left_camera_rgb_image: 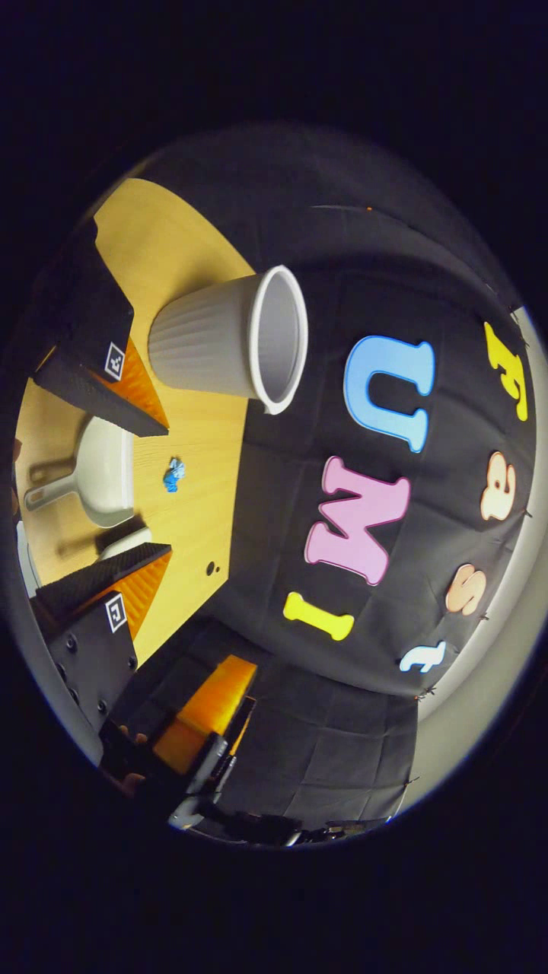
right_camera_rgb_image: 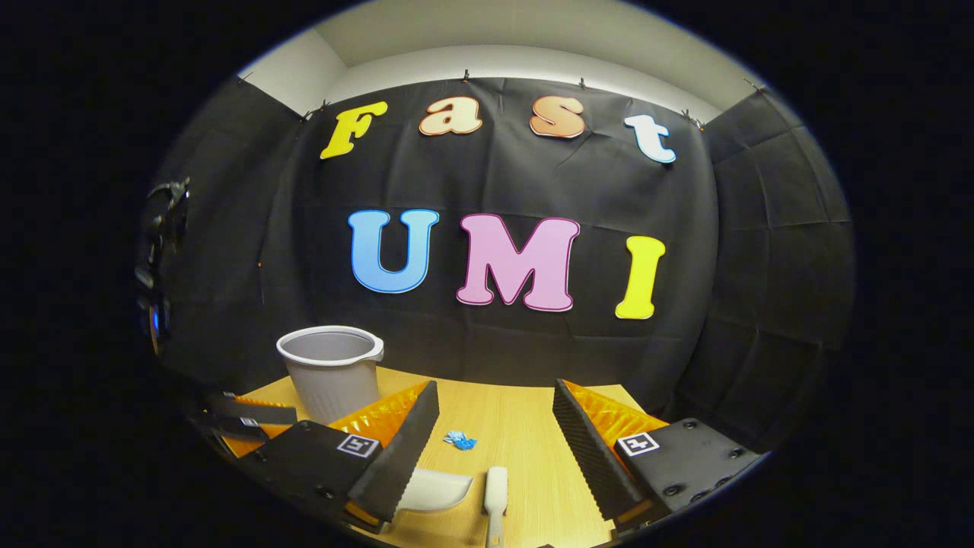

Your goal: Pick up the small broom and dustpan from the desktop, sweep the trash into the dustpan with the broom, and then empty the trash into the garbage bin.

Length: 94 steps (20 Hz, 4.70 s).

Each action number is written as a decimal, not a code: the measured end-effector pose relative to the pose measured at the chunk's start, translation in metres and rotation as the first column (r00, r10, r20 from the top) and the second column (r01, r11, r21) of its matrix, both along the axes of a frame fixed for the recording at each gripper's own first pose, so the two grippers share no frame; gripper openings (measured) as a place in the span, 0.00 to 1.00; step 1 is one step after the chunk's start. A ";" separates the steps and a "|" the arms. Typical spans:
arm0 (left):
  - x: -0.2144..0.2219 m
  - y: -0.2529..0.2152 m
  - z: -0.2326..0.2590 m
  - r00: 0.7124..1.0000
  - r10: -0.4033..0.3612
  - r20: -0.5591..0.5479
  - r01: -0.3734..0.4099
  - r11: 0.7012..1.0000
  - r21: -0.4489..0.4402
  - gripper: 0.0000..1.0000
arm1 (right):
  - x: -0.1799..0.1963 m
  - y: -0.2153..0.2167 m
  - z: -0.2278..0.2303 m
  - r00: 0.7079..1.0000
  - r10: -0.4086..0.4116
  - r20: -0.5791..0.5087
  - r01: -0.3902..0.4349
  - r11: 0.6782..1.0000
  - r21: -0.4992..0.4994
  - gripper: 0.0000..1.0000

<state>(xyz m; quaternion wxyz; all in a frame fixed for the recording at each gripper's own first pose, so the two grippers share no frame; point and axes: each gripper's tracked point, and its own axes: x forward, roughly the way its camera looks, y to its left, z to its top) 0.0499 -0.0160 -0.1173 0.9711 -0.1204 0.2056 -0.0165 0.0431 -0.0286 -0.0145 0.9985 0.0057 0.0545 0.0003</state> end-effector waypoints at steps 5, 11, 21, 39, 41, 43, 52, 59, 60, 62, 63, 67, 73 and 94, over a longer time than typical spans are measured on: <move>-0.013 -0.028 -0.092 0.923 -0.029 -0.383 0.013 0.999 -0.044 0.86 | 0.009 -0.020 -0.026 0.996 0.057 -0.071 -0.060 0.997 -0.038 0.97; -0.012 -0.048 -0.164 0.747 0.026 -0.665 -0.081 0.995 -0.053 0.85 | 0.012 -0.035 -0.059 0.969 0.185 -0.162 -0.186 0.983 0.012 0.98; 0.020 -0.057 -0.215 0.488 0.094 -0.868 -0.235 0.972 -0.026 0.63 | -0.006 -0.047 -0.142 0.836 0.386 -0.391 -0.280 0.911 0.301 0.98; -0.018 -0.009 -0.222 0.571 -0.084 -0.816 0.051 0.996 -0.067 0.30 | -0.059 -0.013 -0.360 0.226 0.046 -0.973 0.022 0.998 0.052 1.00; -0.019 -0.008 -0.222 0.576 -0.101 -0.811 0.067 0.995 -0.076 0.30 | -0.053 -0.018 -0.367 0.202 0.021 -0.979 0.024 0.999 0.026 0.89; -0.020 -0.008 -0.222 0.575 -0.114 -0.810 0.075 0.993 -0.086 0.30 | -0.044 -0.015 -0.375 0.189 0.030 -0.982 0.026 0.999 0.035 0.82; -0.018 -0.003 -0.223 0.542 -0.127 -0.831 0.099 0.991 -0.087 0.30 | 0.014 -0.039 -0.372 0.216 0.097 -0.972 -0.151 0.986 0.065 0.30; 0.005 0.033 -0.210 0.482 -0.160 -0.861 0.223 0.973 -0.057 0.30 | 0.170 -0.066 -0.348 0.373 0.069 -0.925 -0.357 0.931 -0.074 0.29; 0.014 0.037 -0.211 0.471 -0.158 -0.868 0.238 0.970 -0.047 0.30 | 0.193 -0.064 -0.350 0.391 0.063 -0.918 -0.398 0.911 -0.107 0.29; 0.026 0.046 -0.209 0.457 -0.157 -0.876 0.278 0.960 -0.028 0.29 | 0.233 -0.062 -0.351 0.417 0.059 -0.907 -0.491 0.855 -0.170 0.29; 0.033 0.050 -0.209 0.450 -0.156 -0.879 0.297 0.955 -0.017 0.29 | 0.250 -0.059 -0.353 0.420 0.060 -0.906 -0.536 0.821 -0.195 0.29; 0.049 0.068 -0.209 0.432 -0.143 -0.891 0.375 0.927 0.033 0.29 | 0.271 -0.027 -0.372 0.364 0.117 -0.924 -0.670 0.722 -0.173 0.29; 0.057 0.073 -0.211 0.456 -0.191 -0.869 0.454 0.890 0.043 0.30 | 0.195 0.017 -0.375 0.154 0.201 -0.967 -0.882 0.468 -0.043 0.30; 0.026 0.054 -0.140 0.716 -0.392 -0.578 0.330 0.919 -0.214 0.29 | 0.211 -0.096 -0.379 0.327 0.408 -0.852 -0.393 0.879 0.270 0.29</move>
